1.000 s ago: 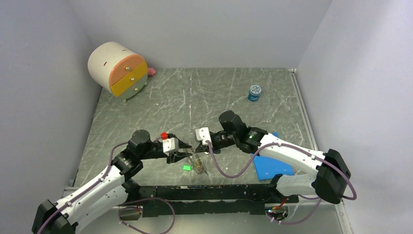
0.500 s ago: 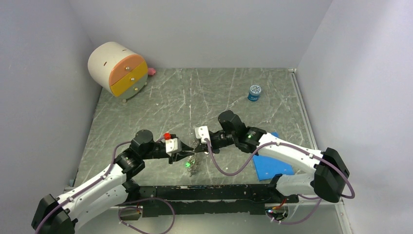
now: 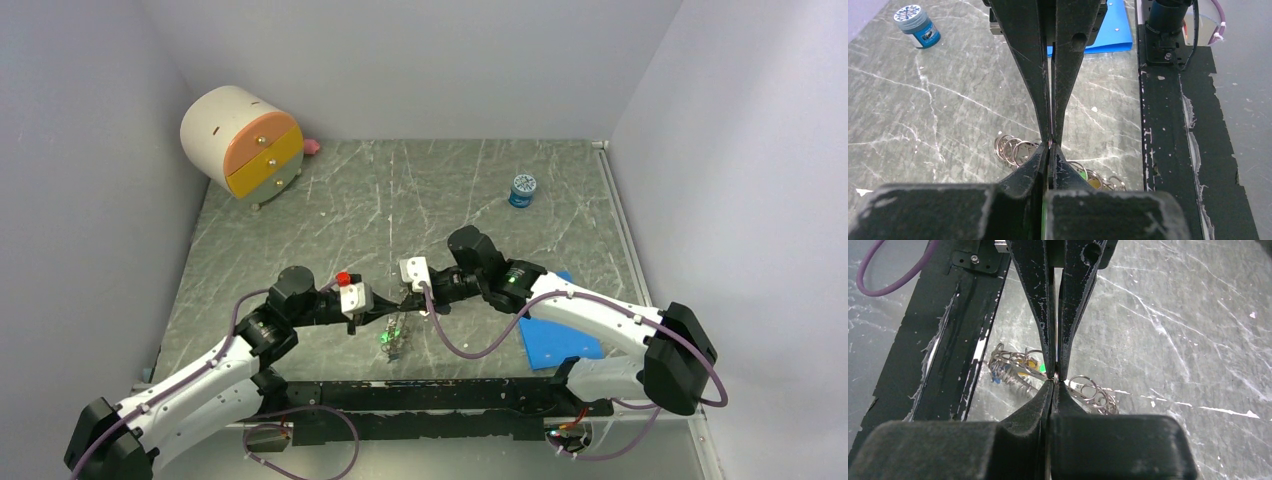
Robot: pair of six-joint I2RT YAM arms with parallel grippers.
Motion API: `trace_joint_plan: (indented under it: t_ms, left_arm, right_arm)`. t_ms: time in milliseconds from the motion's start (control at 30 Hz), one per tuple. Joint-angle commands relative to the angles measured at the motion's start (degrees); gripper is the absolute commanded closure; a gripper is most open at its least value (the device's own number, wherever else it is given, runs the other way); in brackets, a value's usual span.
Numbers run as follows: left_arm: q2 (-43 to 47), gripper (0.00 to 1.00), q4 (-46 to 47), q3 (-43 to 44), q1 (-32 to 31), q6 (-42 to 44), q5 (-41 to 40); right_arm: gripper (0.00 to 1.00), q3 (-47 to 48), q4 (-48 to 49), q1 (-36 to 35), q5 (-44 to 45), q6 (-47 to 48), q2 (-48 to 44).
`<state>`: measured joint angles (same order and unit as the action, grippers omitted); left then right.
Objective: Put the keys on the keyring
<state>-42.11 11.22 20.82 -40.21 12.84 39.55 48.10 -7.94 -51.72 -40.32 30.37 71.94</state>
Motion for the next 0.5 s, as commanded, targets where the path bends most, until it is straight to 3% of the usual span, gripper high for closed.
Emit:
trace_joint_plan:
  t_ms: [0, 100, 200, 267, 367, 433, 467]
  left_arm:
    - [0.30, 0.89, -1.95, 2.47, -0.16, 0.43, -1.66]
    - [0.08, 0.77, -2.62, 2.59, -0.18, -0.11, -2.65]
    - [-0.74, 0.73, -2.06, 2.40, -0.18, -0.59, -2.90]
    - [-1.40, 0.77, -1.68, 2.54, -0.14, -0.88, -2.77]
    - [-1.85, 0.96, -0.81, 2.67, -0.19, -1.00, -2.32]
    - [-1.77, 0.97, -0.37, 2.69, -0.20, -1.44, -2.46]
    - [-1.68, 0.97, -0.04, 2.51, -0.20, -1.58, -2.46]
  right_arm:
    - [1.00, 0.47, 5.66, 0.39, -0.90, -0.52, -1.19]
    - [1.00, 0.91, 5.09, 0.48, -1.23, -0.56, -0.95]
    - [1.00, 1.29, 4.70, 0.49, -2.03, -0.49, -0.76]
    - [1.00, 1.15, 4.76, 0.48, -2.43, -0.56, -0.75]
    - [1.00, 1.10, 4.72, 0.49, -2.28, -0.91, -0.55]
    - [1.00, 1.10, 4.81, 0.50, -1.83, -1.20, -0.57]
    - [0.93, 1.04, 5.10, 0.60, -1.08, -1.54, -0.57]
